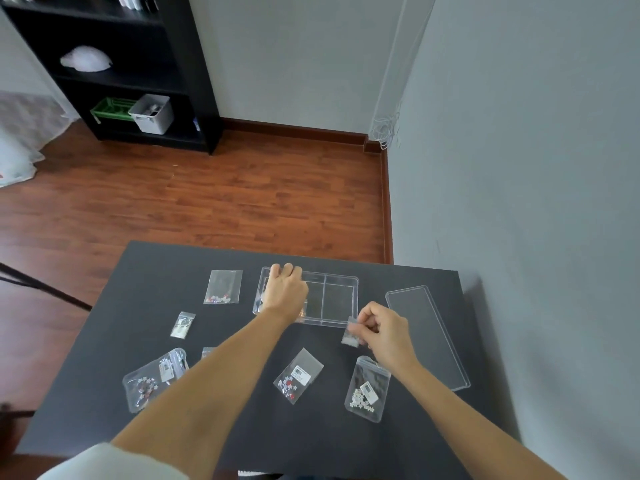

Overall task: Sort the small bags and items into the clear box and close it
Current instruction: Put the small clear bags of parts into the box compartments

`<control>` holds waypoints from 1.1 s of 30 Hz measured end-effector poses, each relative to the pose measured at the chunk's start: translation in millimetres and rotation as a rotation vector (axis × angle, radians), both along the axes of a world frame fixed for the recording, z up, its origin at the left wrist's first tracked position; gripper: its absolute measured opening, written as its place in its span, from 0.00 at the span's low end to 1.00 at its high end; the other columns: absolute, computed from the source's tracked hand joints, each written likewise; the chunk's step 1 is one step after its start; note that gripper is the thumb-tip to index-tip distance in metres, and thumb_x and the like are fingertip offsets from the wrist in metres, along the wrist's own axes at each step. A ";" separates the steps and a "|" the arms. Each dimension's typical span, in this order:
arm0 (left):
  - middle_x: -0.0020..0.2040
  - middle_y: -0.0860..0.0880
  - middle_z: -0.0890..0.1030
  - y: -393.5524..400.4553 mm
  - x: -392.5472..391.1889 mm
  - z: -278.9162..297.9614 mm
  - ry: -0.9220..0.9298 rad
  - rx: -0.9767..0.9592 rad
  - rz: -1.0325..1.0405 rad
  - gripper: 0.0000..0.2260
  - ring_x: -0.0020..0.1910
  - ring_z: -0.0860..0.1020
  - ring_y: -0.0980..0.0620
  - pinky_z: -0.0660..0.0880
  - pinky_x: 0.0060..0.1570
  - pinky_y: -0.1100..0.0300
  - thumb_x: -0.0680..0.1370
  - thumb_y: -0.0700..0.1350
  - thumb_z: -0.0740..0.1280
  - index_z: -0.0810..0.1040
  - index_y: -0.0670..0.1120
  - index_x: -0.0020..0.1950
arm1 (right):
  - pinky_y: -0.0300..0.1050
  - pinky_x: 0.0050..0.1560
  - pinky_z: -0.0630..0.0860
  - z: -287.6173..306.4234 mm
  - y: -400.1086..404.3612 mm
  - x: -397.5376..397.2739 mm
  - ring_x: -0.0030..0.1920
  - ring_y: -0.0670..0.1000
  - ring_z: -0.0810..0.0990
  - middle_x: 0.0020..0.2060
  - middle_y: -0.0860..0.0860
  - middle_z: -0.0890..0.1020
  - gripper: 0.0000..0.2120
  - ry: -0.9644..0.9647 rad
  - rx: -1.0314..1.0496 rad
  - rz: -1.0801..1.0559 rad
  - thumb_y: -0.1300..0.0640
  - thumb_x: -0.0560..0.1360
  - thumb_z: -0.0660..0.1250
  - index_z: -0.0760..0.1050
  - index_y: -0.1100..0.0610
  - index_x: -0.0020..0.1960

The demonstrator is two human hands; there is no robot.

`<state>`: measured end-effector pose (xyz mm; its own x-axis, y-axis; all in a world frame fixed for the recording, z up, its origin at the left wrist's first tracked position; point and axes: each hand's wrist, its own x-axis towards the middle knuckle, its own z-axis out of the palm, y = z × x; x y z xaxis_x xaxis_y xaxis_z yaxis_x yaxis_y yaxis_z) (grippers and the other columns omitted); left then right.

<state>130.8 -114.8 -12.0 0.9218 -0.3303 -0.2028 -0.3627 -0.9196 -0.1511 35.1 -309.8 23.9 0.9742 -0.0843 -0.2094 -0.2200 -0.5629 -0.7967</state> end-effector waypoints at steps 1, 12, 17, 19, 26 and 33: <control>0.53 0.46 0.76 0.4 -1.6 0.3 0.001 -0.019 0.007 0.11 0.57 0.70 0.44 0.62 0.64 0.49 0.69 0.34 0.67 0.82 0.45 0.47 | 0.35 0.32 0.79 0.0 -0.3 1.6 0.28 0.48 0.81 0.27 0.53 0.82 0.09 0.014 0.013 -0.001 0.61 0.70 0.75 0.75 0.58 0.37; 0.48 0.50 0.79 78.3 -54.4 5.2 -0.249 -0.681 0.397 0.09 0.50 0.76 0.47 0.68 0.53 0.51 0.76 0.43 0.67 0.82 0.51 0.54 | 0.39 0.41 0.76 7.3 33.2 32.4 0.33 0.45 0.80 0.32 0.49 0.84 0.07 -0.001 -0.121 0.160 0.64 0.75 0.69 0.81 0.55 0.41; 0.56 0.49 0.78 151.4 -76.7 -1.2 -0.200 -0.629 0.702 0.12 0.57 0.74 0.45 0.67 0.56 0.50 0.78 0.44 0.64 0.79 0.50 0.61 | 0.40 0.46 0.72 3.7 59.8 52.5 0.41 0.48 0.81 0.37 0.47 0.83 0.07 -0.016 -0.187 0.225 0.64 0.76 0.66 0.80 0.56 0.42; 0.62 0.48 0.76 172.4 -79.5 -4.8 -0.135 -0.596 0.795 0.16 0.62 0.72 0.44 0.67 0.60 0.49 0.79 0.45 0.63 0.74 0.49 0.67 | 0.44 0.49 0.74 -0.6 69.1 60.6 0.44 0.51 0.81 0.40 0.49 0.84 0.07 -0.021 -0.218 0.249 0.64 0.76 0.65 0.80 0.58 0.43; 0.67 0.44 0.71 199.0 -74.3 -20.8 0.067 -0.513 0.893 0.23 0.65 0.70 0.42 0.67 0.62 0.46 0.78 0.52 0.64 0.66 0.47 0.71 | 0.53 0.59 0.71 -19.7 86.3 79.8 0.56 0.60 0.74 0.46 0.56 0.84 0.09 0.065 -0.508 0.349 0.63 0.76 0.63 0.81 0.57 0.43; 0.62 0.44 0.73 206.7 -69.3 -39.7 0.106 -0.542 0.906 0.21 0.59 0.75 0.43 0.65 0.63 0.48 0.76 0.48 0.68 0.70 0.46 0.67 | 0.52 0.56 0.62 -38.5 99.2 79.6 0.58 0.57 0.69 0.46 0.51 0.83 0.10 0.121 -0.819 0.475 0.61 0.78 0.62 0.80 0.50 0.44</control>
